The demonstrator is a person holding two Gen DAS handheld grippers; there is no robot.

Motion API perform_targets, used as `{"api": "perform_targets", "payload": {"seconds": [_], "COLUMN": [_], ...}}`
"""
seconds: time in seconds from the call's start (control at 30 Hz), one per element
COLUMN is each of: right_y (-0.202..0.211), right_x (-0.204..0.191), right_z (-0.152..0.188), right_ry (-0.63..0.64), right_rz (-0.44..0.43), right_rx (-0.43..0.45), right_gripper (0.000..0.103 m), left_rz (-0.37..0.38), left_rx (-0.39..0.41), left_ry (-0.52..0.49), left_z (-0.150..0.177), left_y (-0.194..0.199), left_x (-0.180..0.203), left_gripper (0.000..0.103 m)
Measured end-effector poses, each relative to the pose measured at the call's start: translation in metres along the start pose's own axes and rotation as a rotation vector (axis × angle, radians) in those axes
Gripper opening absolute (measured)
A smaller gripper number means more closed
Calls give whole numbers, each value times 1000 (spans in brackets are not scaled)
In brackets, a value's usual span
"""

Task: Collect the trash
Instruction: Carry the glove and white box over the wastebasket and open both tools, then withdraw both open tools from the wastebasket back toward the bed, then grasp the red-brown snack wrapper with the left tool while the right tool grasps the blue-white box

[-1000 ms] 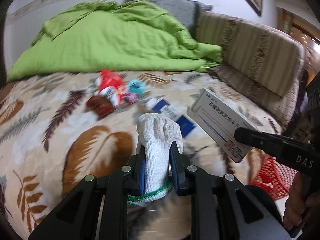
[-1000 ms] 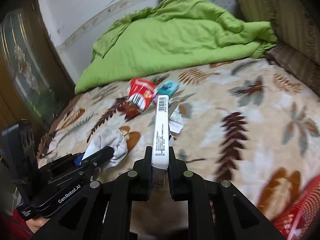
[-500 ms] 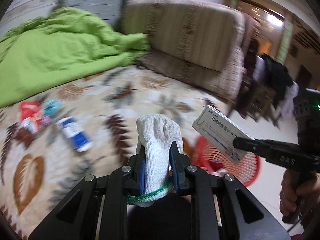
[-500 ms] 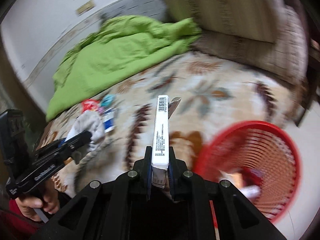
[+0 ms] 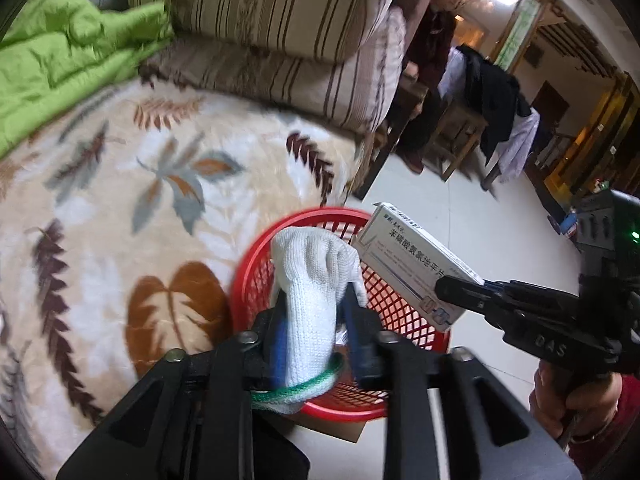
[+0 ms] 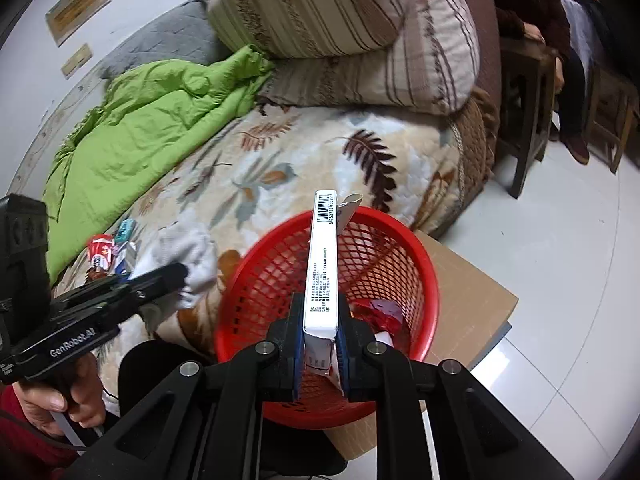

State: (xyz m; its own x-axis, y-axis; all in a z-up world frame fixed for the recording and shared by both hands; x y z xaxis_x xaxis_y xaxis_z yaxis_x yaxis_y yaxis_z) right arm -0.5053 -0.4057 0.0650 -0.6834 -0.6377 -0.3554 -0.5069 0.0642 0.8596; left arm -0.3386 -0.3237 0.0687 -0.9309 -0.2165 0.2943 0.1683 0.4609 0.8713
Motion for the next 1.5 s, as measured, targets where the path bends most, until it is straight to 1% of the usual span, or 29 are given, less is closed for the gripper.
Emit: {"api": "perform_targets", "payload": {"seconds": [0.03, 0.07, 0.1, 0.13, 0.23, 0.37, 0.4, 0.47, 0.5, 0.53, 0.63, 0.8, 1.0, 1.1, 1.17, 1.27, 1.37, 1.43, 1.5], "right_y": [-4, -8, -10, -11, -11, -17, -20, -26, -30, -33, -41, -55, -75, -84, -91, -103, -121, -134, -149], "right_x": [1, 4, 6, 10, 11, -8, -17, -37, -51, -60, -94, -147, -194, -215, -232, -255, -282, -301, -324], "right_z": [-1, -2, -1, -1, -1, -8, -10, -13, -15, -16, -17, -15, -11, -10, -11, -19, -33, -40, -49], "right_ry": [-3, -9, -18, -27, -30, 22, 45, 97, 134, 161, 246, 380, 460, 502, 537, 572, 581, 594, 614], "right_rz": [6, 13, 14, 17, 16, 9, 8, 10, 16, 18, 29, 38, 12, -4, -29, -74, -153, -176, -184], "right_rx": [-6, -22, -30, -30, -24, -37, -44, -55, -60, -63, -65, -74, -106, -120, -132, -143, -181, -202, -201], "right_gripper": [16, 18, 22, 22, 22, 23, 23, 29, 34, 39, 45, 50, 51, 51, 52, 58, 60, 61, 62], "left_rz": [-8, -2, 8, 4, -37, -91, -102, -129, -144, -157, -175, -221, -278, -288, -304, -318, -331, -340, -354], "left_rx": [-15, -12, -9, -7, 16, 45, 53, 78, 90, 106, 135, 179, 222, 246, 266, 291, 306, 312, 309], "left_ry": [20, 34, 40, 39, 47, 85, 98, 137, 159, 186, 274, 399, 501, 565, 619, 679, 734, 762, 785], "left_z": [-1, 0, 1, 3, 9, 22, 26, 35, 40, 45, 61, 93, 129, 146, 159, 173, 187, 192, 196], "left_y": [-6, -7, -7, -6, 6, 27, 34, 49, 57, 66, 89, 120, 149, 165, 177, 191, 204, 209, 212], "left_x": [-2, -5, -7, -9, -18, -36, -42, -58, -65, -75, -105, -152, -196, -222, -242, -263, -285, -296, -307], "left_gripper": [56, 58, 58, 58, 58, 58, 59, 59, 59, 59, 59, 59, 59, 59, 59, 59, 59, 59, 59]}}
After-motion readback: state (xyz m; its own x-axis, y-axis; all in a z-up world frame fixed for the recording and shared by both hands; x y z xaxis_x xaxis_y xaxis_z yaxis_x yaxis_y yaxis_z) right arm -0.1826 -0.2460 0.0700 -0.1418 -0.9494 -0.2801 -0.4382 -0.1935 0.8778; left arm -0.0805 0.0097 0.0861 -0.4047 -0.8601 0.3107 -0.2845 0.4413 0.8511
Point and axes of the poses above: each gripper's, at about its wrist camera, not at the fingertips, and y roughly against the way its jaws point, x to its right, z to its underside, the point moved 2 cm from there along -y, roughly the way its jaws point, and after that the axes turned 14 degrees about -x, right-handed, at the moved point
